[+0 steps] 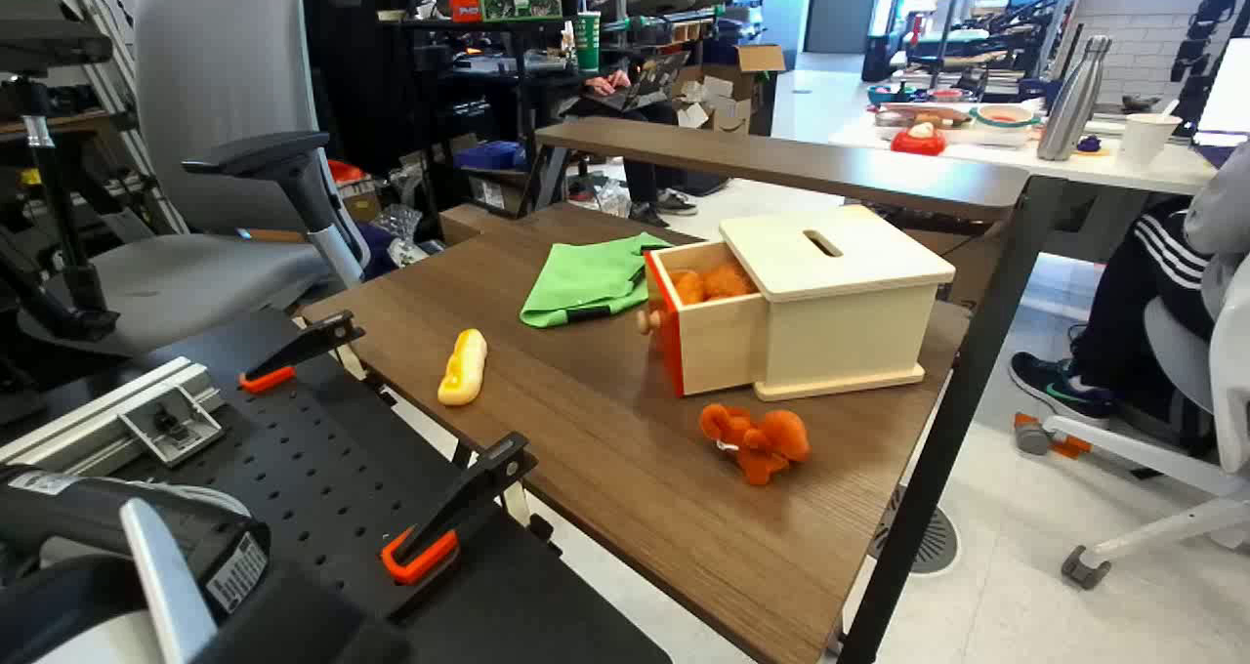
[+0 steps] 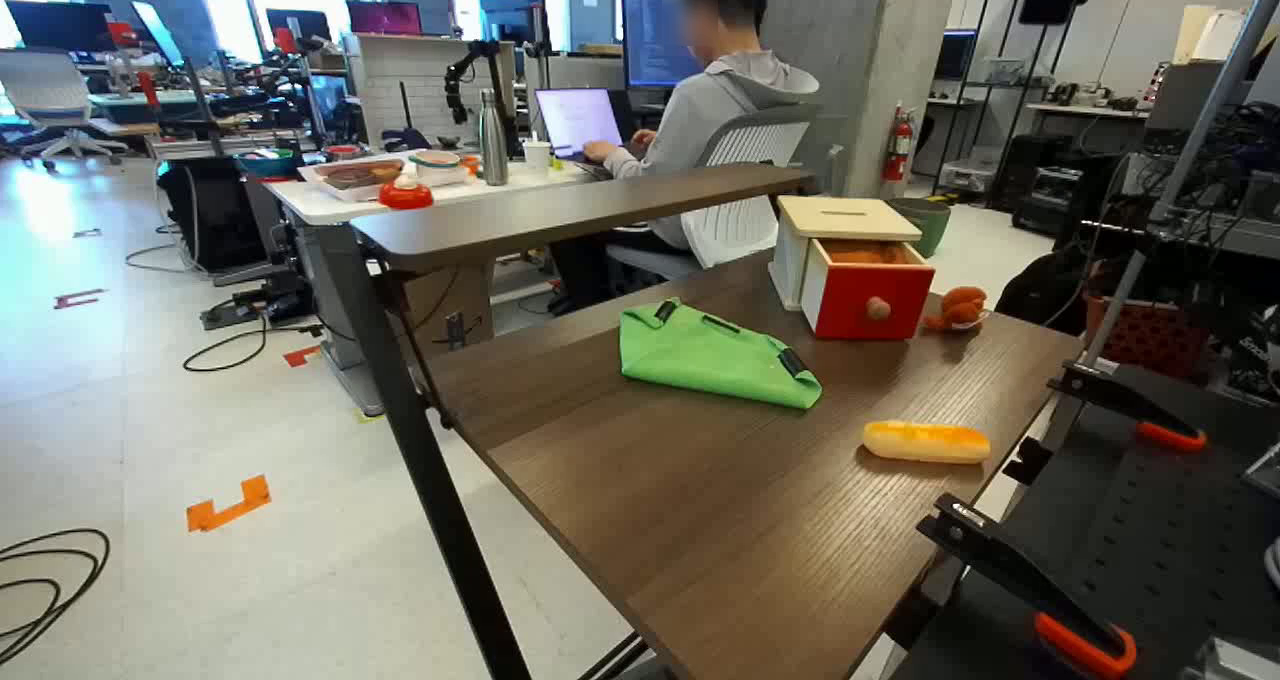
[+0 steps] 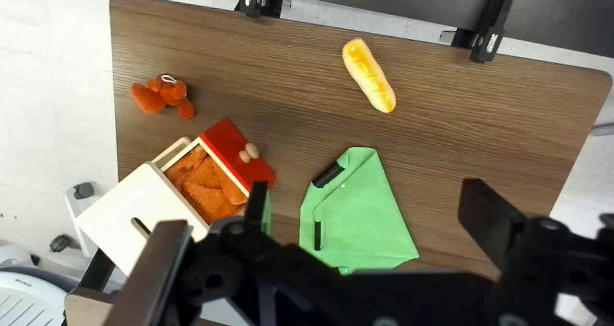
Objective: Put the yellow object inside the chest drawer.
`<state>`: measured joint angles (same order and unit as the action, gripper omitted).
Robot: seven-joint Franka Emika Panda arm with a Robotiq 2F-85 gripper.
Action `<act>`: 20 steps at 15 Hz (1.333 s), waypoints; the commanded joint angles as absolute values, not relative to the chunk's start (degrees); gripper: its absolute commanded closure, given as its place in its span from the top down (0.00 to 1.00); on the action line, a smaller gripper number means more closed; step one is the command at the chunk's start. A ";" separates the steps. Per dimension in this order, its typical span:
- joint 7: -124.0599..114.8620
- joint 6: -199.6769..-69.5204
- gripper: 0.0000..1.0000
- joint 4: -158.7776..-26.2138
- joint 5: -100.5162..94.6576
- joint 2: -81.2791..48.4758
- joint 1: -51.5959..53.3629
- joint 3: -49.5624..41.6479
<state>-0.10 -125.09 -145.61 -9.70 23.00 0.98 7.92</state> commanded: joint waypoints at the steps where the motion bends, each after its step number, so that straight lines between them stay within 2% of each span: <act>1: -0.44 -124.91 1.00 -145.51 -10.11 22.94 1.95 7.00; 20: 1.16 -125.97 1.00 -145.87 -9.58 20.25 2.33 6.56</act>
<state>-0.10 -125.10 -145.82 -9.70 22.67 0.98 7.86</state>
